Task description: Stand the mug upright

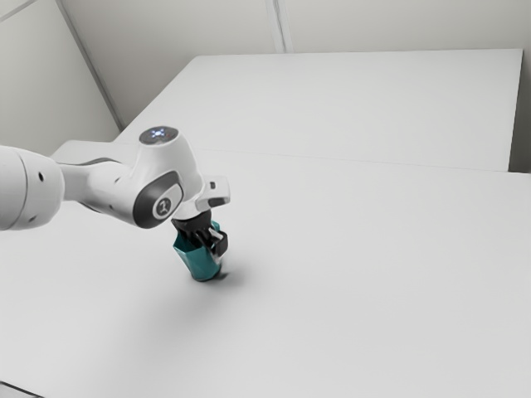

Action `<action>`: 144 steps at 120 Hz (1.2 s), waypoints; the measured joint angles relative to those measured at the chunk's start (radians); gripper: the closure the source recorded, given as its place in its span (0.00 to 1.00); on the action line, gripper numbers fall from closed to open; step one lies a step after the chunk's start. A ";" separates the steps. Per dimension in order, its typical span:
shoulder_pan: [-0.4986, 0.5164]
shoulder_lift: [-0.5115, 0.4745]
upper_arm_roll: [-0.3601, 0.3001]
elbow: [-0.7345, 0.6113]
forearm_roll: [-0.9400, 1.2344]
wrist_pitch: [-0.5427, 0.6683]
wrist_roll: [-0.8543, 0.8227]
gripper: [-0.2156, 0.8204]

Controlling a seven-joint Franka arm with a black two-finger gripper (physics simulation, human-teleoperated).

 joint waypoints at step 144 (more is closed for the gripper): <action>-0.006 0.131 0.000 0.703 -0.068 -0.560 -0.015 0.26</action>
